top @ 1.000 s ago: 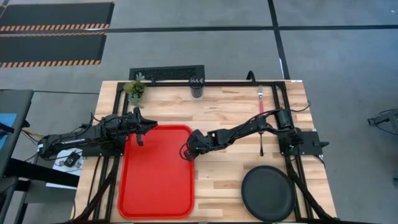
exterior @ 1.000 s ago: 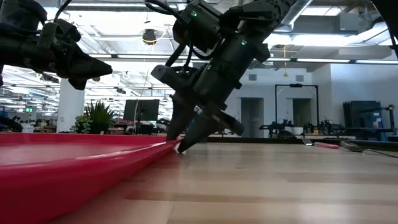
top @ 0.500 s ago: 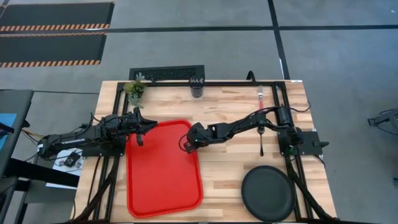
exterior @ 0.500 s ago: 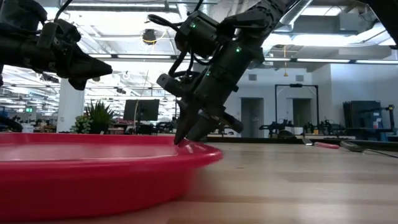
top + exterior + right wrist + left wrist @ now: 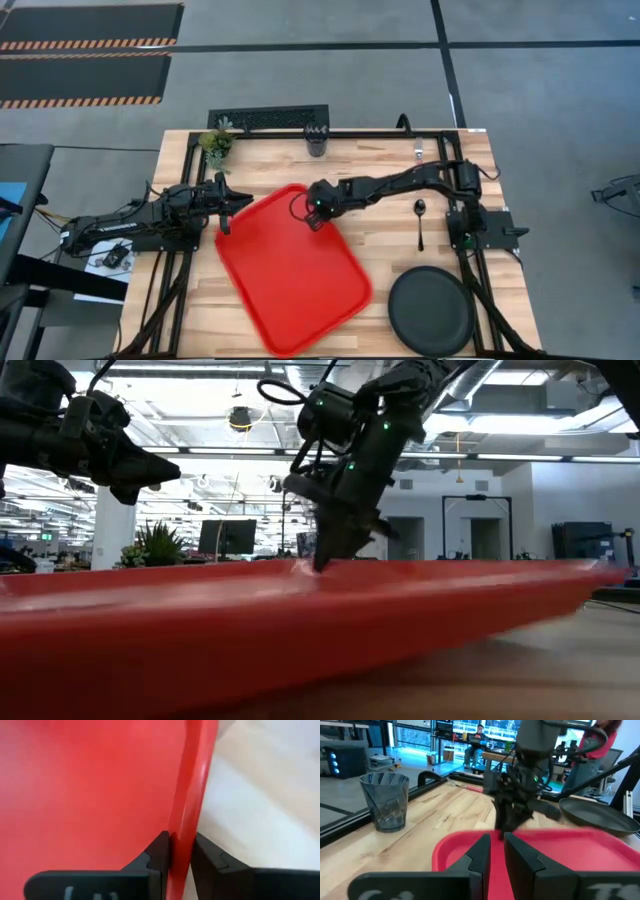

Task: Pick and place plate/cup/fork/spoon on tray
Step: Prepare the red serving tray for the center of the table

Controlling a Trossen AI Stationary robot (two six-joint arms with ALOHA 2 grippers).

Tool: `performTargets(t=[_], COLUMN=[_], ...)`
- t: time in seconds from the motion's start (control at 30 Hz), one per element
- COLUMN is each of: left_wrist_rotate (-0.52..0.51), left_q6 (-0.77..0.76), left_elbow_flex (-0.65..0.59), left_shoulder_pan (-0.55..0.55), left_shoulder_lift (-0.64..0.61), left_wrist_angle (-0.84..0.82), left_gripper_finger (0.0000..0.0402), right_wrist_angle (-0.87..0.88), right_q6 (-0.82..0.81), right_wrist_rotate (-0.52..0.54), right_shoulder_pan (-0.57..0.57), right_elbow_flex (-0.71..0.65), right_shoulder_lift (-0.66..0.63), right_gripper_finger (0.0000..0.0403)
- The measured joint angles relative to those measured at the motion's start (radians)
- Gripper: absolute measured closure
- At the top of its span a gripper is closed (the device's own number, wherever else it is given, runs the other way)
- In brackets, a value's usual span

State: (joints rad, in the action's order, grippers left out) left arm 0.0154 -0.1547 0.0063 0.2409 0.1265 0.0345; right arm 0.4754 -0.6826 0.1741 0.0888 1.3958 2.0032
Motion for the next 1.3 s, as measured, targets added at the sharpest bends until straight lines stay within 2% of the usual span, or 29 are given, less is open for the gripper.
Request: performTargets(t=[0.2, 0.47, 0.73, 0.9, 1.1, 1.3], left_wrist_rotate=[-0.001, -0.002, -0.002, -0.002, -0.004, -0.005], left_q6=[0.000, 0.009, 0.009, 0.004, 0.005, 0.011], left_elbow_flex=[0.000, 0.000, 0.000, 0.000, 0.000, 0.000], left_shoulder_pan=[0.000, 0.000, 0.000, 0.000, 0.000, 0.000], left_shoulder_lift=[0.000, 0.000, 0.000, 0.000, 0.000, 0.013], left_wrist_angle=[-0.001, -0.001, -0.001, -0.001, 0.000, 0.002], left_gripper_finger=[0.0359, 0.0358, 0.0359, 0.0359, 0.0359, 0.0359], right_wrist_angle=[0.131, 0.104, 0.047, 0.005, -0.068, -0.048], right_q6=[0.179, 0.469, 0.767, 0.885, 0.949, 1.005], right_wrist_rotate=[0.009, -0.010, -0.046, -0.061, -0.074, -0.081], right_shoulder_pan=[0.058, 0.111, 0.142, 0.157, 0.155, 0.153], right_elbow_flex=[0.118, 0.182, 0.186, 0.188, 0.202, 0.300], right_shoulder_lift=[-0.001, -0.001, -0.001, 0.012, 0.069, 0.160], right_gripper_finger=[0.0323, 0.0323, 0.0322, 0.0322, 0.0322, 0.0322])
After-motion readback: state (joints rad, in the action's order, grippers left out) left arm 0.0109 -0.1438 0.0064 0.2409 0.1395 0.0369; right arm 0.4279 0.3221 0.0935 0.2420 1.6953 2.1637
